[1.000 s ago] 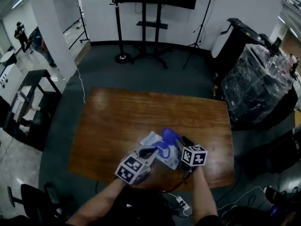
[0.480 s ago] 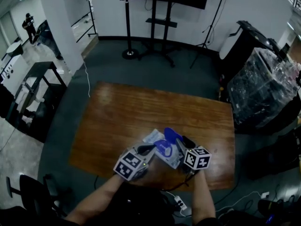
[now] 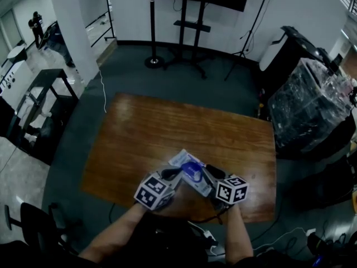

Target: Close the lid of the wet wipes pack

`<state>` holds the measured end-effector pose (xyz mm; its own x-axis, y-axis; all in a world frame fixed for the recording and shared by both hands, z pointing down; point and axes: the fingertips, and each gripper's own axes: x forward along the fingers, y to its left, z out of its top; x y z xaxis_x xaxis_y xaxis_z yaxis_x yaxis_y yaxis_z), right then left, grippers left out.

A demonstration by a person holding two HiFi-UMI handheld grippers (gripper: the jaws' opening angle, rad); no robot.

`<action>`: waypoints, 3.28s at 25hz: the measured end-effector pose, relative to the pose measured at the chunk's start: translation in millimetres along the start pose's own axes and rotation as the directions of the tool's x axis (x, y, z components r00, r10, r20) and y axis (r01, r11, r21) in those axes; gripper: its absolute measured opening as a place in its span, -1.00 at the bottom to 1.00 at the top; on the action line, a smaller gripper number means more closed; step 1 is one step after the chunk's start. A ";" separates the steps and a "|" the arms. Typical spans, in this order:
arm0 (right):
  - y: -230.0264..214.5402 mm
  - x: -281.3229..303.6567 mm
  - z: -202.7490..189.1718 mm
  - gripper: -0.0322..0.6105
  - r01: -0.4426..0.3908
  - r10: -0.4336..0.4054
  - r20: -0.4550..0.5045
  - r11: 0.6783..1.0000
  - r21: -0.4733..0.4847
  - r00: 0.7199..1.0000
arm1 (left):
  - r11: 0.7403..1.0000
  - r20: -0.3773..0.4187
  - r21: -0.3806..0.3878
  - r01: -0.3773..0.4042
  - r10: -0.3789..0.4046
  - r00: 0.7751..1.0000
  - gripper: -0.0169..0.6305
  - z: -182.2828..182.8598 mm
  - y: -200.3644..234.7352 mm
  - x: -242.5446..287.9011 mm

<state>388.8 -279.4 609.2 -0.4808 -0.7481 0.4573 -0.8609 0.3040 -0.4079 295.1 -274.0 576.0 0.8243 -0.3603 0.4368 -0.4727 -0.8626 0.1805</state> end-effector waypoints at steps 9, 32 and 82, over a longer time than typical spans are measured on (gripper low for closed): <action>22.0 16.2 -22.7 -0.65 -0.067 0.058 -0.119 0.995 -0.076 0.991 | 1.000 0.000 -0.014 -0.021 0.021 1.000 -0.95 -2.6 -0.2 -0.1; 19.2 53.3 -68.2 -0.87 0.030 -0.128 -0.352 0.962 -0.271 0.927 | 0.998 -0.042 -0.035 -0.052 0.050 0.998 -0.95 -17.2 4.6 -2.4; 330.1 -112.5 73.7 -0.88 0.510 -0.404 0.598 0.860 -0.010 0.692 | 0.854 0.212 0.318 0.411 -0.487 0.848 -0.95 77.6 -55.2 -252.0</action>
<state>170.9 -138.3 364.8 0.1143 -0.9934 0.0087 -0.9874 -0.1145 -0.1095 137.7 -163.2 387.6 0.9946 0.0392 0.0958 0.0342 -0.9980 0.0535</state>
